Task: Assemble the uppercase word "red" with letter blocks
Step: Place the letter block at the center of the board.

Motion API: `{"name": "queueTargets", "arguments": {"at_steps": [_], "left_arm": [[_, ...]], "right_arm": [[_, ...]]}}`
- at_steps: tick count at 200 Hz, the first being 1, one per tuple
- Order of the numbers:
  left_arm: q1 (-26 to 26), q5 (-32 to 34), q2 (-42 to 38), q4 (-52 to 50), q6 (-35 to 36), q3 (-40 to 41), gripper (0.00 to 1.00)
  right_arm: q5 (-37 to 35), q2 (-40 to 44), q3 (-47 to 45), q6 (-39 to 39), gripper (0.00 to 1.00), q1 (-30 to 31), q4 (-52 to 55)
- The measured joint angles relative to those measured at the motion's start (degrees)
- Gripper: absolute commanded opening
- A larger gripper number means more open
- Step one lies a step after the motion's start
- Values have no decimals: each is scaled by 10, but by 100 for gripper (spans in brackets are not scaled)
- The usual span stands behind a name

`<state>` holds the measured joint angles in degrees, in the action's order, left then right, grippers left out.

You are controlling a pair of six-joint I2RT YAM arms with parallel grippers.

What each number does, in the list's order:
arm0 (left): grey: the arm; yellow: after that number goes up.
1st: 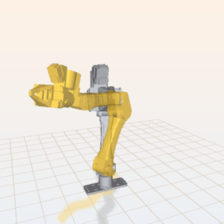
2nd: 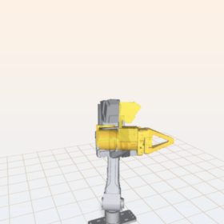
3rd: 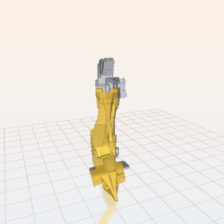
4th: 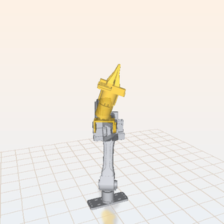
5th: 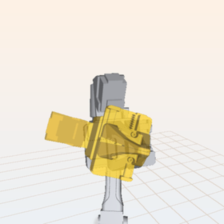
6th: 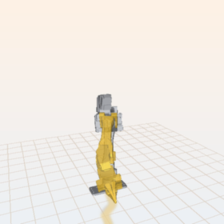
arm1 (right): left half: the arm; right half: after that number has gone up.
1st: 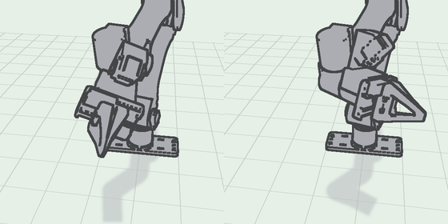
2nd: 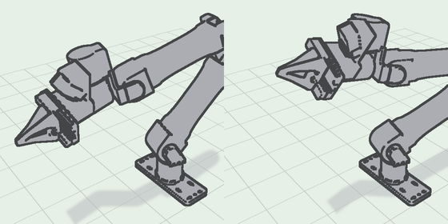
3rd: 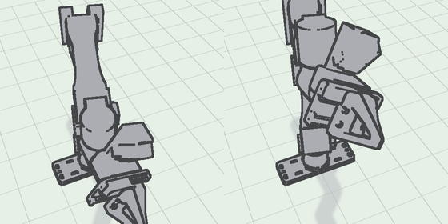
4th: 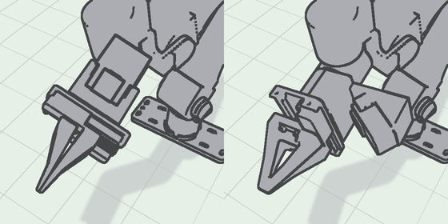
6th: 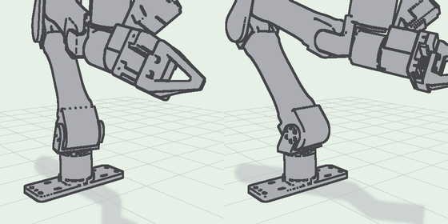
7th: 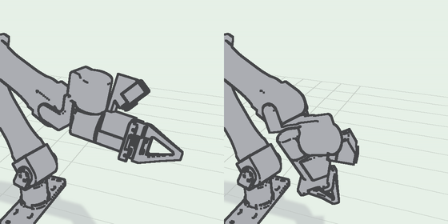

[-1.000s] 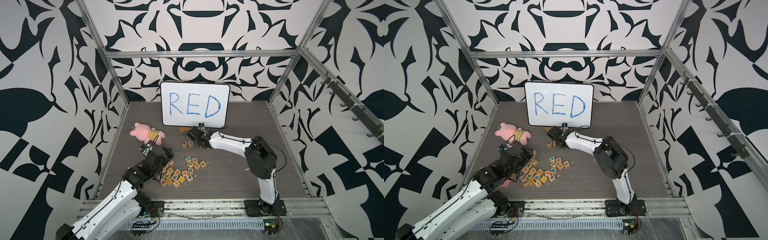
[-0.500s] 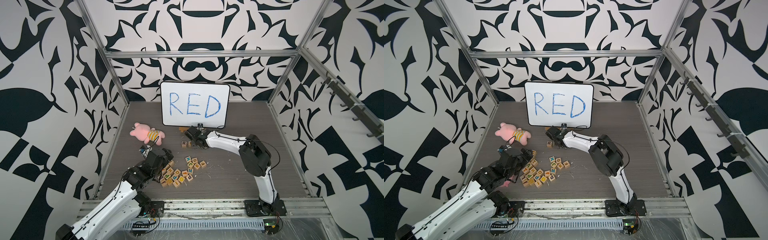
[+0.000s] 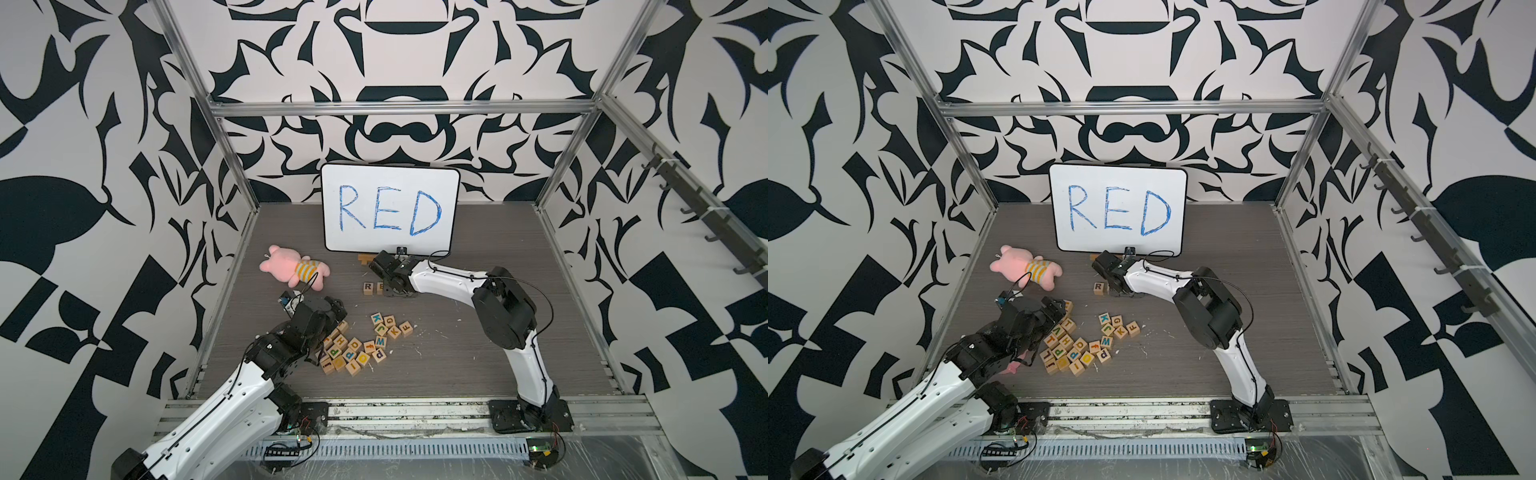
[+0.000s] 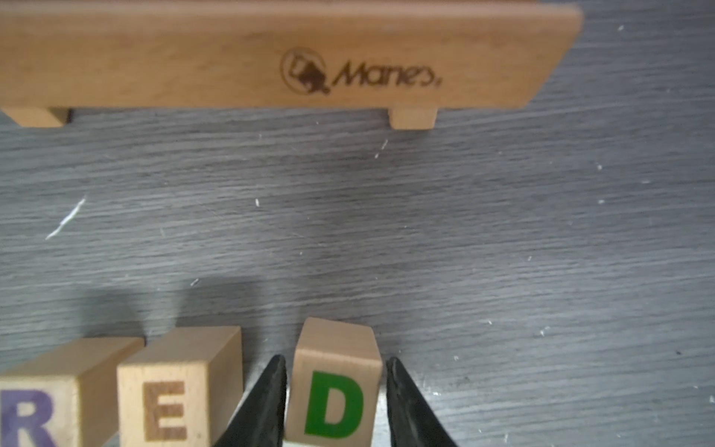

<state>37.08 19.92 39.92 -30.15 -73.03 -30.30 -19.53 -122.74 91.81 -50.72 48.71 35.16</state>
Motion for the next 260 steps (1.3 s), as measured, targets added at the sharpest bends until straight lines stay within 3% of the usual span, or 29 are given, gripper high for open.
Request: {"name": "queueTargets", "arguments": {"at_steps": [20, 51, 78, 120, 177, 223, 260], "left_arm": [[0, 0, -1, -6, 3, 0, 93], [0, 1, -1, -16, 5, 0, 93], [0, 1, -1, -19, 8, 0, 93], [-1, 0, -1, -23, 10, 0, 93], [-1, -21, 13, -30, 25, -25, 91], [-1, -65, 110, -49, 75, -116, 88], [12, -100, 217, -31, 143, -182, 88]], "right_arm": [[0, 0, 0, -2, 33, 0, 0], [0, 0, 0, -3, 33, 0, 0], [0, 0, 0, -3, 37, 0, 0], [2, 0, 0, -6, 53, 0, -3], [8, 28, -3, -1, 55, 0, -6], [-7, 169, -77, 23, 54, 2, -40], [-47, 353, -215, 49, 54, 4, -115]]}}
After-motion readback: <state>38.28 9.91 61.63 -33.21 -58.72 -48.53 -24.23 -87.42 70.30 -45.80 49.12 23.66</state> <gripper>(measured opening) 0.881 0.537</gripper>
